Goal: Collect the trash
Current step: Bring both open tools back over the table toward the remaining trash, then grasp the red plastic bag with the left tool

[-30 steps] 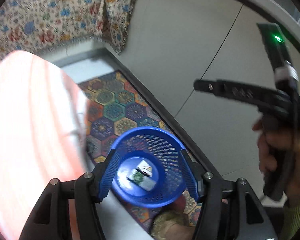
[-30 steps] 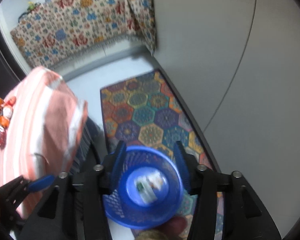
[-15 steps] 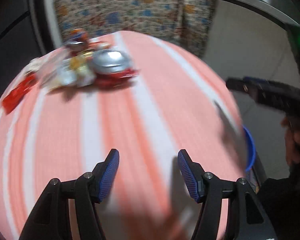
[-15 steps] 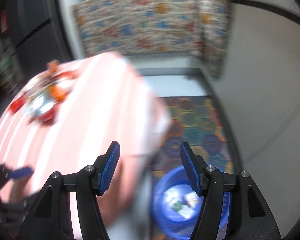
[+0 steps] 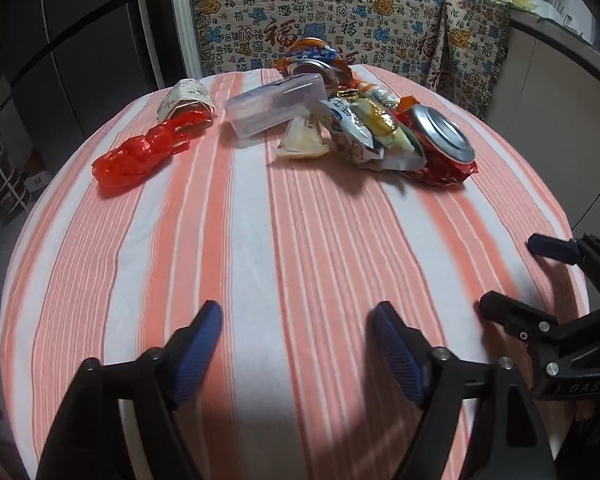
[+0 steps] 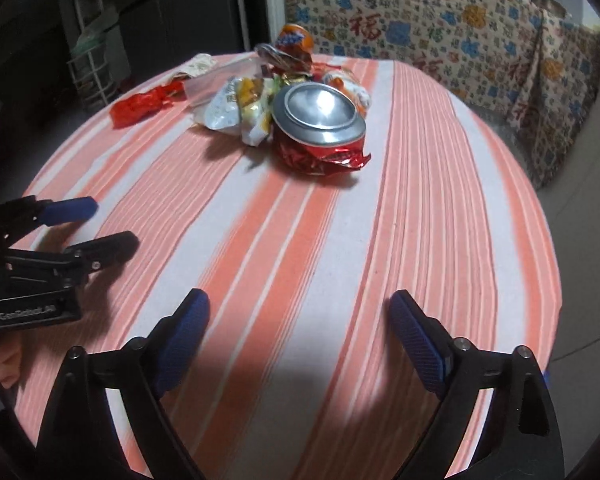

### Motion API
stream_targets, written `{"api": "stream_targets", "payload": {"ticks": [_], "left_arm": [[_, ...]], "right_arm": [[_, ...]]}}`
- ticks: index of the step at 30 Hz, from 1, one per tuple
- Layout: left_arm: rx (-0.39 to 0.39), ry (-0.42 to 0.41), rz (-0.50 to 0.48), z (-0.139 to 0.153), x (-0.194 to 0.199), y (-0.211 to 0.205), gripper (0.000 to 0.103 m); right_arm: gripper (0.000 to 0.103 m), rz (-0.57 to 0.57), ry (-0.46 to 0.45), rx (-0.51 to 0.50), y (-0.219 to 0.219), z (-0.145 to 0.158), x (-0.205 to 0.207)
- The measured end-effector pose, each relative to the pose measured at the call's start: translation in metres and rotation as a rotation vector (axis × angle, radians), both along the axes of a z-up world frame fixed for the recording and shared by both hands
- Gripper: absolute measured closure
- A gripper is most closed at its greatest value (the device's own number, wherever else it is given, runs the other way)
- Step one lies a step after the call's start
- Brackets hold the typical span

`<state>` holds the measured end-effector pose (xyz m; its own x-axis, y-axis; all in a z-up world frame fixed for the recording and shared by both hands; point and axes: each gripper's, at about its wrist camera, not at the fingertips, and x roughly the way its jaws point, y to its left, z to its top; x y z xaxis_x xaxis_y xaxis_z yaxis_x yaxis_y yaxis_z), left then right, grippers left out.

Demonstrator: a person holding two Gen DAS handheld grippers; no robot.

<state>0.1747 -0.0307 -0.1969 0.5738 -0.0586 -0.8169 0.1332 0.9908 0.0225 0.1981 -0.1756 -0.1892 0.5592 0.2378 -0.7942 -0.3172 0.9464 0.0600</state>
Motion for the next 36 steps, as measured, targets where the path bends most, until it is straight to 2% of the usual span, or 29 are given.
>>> {"api": "stream_targets", "payload": {"ticks": [2, 4, 14, 21, 24, 28, 33, 36], "left_arm": [[0.006, -0.001, 0.014, -0.003, 0.005, 0.003, 0.0], [-0.014, -0.007, 0.022, -0.003, 0.007, 0.008, 0.0], [-0.01, -0.009, 0.021, -0.004, 0.006, 0.007, 0.0], [-0.034, 0.006, -0.051, 0.008, 0.013, 0.025, 0.0], [-0.02, -0.045, -0.045, 0.035, 0.03, 0.053, 0.0], [-0.007, -0.064, -0.08, 0.057, 0.069, 0.088, 0.0], [0.052, -0.074, -0.164, 0.057, 0.116, 0.113, 0.0], [0.044, -0.066, -0.209, 0.05, 0.135, 0.121, 0.0]], "right_arm": [[0.003, -0.013, 0.001, -0.012, 0.003, 0.001, 0.001], [0.001, -0.016, -0.004, -0.023, 0.005, 0.001, -0.001], [0.0, -0.01, -0.016, -0.028, 0.007, 0.002, 0.003], [0.0, -0.008, -0.016, -0.027, 0.007, 0.002, 0.003], [0.0, -0.008, -0.016, -0.028, 0.006, 0.002, 0.003], [0.0, -0.008, -0.016, -0.028, 0.006, 0.002, 0.003], [0.0, -0.006, -0.015, -0.027, 0.006, 0.002, 0.003], [0.0, -0.005, -0.015, -0.027, 0.006, 0.002, 0.004]]}}
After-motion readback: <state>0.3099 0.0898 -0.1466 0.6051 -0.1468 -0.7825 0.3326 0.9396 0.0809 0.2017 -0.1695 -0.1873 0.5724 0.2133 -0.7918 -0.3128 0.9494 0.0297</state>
